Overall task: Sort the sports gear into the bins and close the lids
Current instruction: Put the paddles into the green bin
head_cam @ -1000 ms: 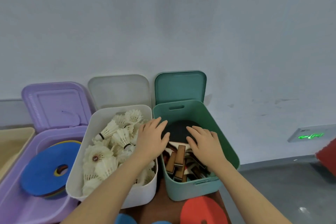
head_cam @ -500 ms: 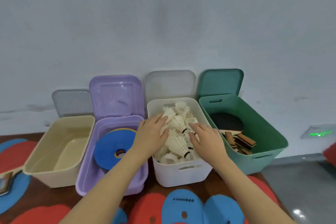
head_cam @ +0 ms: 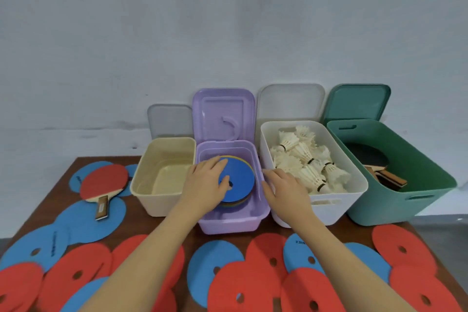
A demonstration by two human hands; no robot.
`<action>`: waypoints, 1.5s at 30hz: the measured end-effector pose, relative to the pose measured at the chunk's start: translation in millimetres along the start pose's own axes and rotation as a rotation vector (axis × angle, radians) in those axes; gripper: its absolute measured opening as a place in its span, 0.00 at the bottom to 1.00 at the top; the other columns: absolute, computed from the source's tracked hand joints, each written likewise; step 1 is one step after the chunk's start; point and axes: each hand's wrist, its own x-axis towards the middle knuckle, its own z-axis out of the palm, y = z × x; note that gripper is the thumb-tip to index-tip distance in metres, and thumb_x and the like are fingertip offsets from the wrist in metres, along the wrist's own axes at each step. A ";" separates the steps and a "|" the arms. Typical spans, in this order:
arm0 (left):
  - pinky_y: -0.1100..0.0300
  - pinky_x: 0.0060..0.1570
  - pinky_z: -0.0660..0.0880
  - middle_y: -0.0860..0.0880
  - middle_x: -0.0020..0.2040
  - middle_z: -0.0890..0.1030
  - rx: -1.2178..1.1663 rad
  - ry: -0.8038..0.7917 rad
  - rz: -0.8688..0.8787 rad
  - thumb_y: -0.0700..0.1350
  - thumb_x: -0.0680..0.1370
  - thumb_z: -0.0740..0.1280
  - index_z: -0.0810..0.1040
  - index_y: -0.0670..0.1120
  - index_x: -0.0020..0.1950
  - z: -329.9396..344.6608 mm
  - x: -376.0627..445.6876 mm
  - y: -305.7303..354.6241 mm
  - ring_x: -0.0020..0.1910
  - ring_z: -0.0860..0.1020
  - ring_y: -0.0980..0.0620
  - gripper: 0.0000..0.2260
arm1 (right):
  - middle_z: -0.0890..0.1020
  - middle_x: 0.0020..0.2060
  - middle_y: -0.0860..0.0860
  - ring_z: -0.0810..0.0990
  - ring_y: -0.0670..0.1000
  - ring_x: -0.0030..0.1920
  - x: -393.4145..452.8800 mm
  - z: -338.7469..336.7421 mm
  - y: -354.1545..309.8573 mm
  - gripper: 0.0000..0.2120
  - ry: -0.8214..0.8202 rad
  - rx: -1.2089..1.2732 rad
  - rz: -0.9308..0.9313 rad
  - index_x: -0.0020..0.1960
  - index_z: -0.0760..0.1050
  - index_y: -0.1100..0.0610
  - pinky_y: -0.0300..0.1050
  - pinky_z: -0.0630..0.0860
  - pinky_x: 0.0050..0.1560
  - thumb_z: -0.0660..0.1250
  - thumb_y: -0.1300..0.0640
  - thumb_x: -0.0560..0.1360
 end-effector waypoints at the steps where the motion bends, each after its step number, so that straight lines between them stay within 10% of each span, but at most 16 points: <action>1: 0.54 0.63 0.62 0.49 0.70 0.69 0.008 -0.001 -0.021 0.54 0.73 0.53 0.69 0.48 0.70 -1.8 -5.8 -3.8 0.67 0.69 0.47 0.27 | 0.80 0.53 0.52 0.78 0.59 0.51 -0.3 2.9 -5.8 0.20 -0.009 0.006 -0.017 0.62 0.76 0.55 0.54 0.73 0.50 0.56 0.49 0.75; 17: 0.51 0.60 0.62 0.47 0.68 0.72 0.027 0.079 -0.257 0.52 0.74 0.55 0.71 0.47 0.68 -42.8 -63.4 -139.9 0.64 0.71 0.44 0.24 | 0.80 0.52 0.53 0.77 0.60 0.49 27.3 72.2 -138.7 0.21 -0.069 0.138 -0.228 0.62 0.76 0.55 0.54 0.72 0.47 0.55 0.49 0.75; 28: 0.51 0.65 0.60 0.48 0.72 0.66 0.045 -0.015 -0.303 0.49 0.79 0.60 0.66 0.47 0.72 -52.2 -67.0 -354.9 0.69 0.65 0.47 0.21 | 0.80 0.51 0.53 0.79 0.56 0.50 83.3 191.8 -308.5 0.17 -0.094 0.285 -0.237 0.62 0.76 0.58 0.50 0.76 0.47 0.60 0.53 0.76; 45: 0.47 0.70 0.54 0.45 0.77 0.49 -0.028 -0.432 -0.296 0.56 0.80 0.54 0.50 0.51 0.77 30.4 -7.0 -519.8 0.74 0.53 0.44 0.28 | 0.43 0.76 0.53 0.52 0.63 0.73 141.1 363.1 -371.8 0.49 -0.649 -0.008 0.034 0.75 0.41 0.42 0.58 0.54 0.71 0.66 0.32 0.65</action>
